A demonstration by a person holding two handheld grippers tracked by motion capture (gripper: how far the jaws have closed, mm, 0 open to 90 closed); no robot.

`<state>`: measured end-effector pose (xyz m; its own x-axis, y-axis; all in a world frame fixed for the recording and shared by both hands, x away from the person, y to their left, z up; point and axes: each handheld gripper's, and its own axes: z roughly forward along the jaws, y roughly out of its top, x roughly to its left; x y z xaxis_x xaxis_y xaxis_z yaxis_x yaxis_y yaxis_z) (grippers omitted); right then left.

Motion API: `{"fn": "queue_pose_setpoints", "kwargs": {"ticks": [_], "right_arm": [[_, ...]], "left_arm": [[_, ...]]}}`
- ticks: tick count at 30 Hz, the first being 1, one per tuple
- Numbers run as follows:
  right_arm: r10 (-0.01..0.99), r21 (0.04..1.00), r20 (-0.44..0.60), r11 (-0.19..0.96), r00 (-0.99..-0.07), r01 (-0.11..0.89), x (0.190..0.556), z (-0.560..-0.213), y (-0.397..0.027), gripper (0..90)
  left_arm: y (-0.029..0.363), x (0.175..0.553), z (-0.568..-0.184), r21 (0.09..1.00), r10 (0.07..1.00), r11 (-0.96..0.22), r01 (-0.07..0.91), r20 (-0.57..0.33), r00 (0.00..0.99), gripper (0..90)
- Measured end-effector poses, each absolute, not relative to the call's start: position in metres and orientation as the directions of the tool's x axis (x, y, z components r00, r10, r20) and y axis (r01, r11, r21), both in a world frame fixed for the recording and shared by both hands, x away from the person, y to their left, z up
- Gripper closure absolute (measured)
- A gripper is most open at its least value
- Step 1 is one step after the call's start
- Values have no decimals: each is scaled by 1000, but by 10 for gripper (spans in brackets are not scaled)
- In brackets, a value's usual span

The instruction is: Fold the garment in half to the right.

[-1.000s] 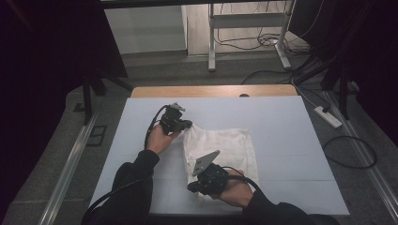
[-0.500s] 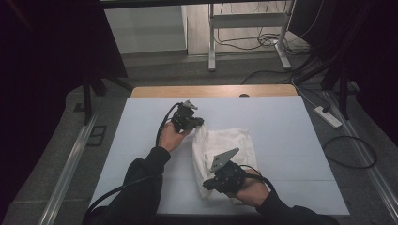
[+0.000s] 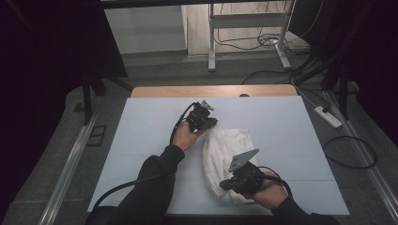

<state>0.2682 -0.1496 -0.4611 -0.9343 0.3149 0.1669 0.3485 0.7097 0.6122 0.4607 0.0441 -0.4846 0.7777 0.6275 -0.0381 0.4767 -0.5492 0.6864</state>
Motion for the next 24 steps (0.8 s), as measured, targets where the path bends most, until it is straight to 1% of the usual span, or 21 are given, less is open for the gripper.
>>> {"fn": "queue_pose_setpoints", "kwargs": {"ticks": [5, 8, 24], "right_arm": [[337, 610, 165, 704, -927, 364, 267, -461, -164, 862], [357, 606, 163, 699, -920, 379, 265, -460, -173, 862], [425, 587, 181, 677, -887, 444, 258, -464, -214, 860]], "left_arm": [[25, 460, -484, 710, 617, -528, 465, -55, 785, 848], [15, 460, -484, 705, 608, -545, 454, -40, 793, 848], [-29, 462, -484, 705, 562, -566, 427, -48, 826, 842]]}}
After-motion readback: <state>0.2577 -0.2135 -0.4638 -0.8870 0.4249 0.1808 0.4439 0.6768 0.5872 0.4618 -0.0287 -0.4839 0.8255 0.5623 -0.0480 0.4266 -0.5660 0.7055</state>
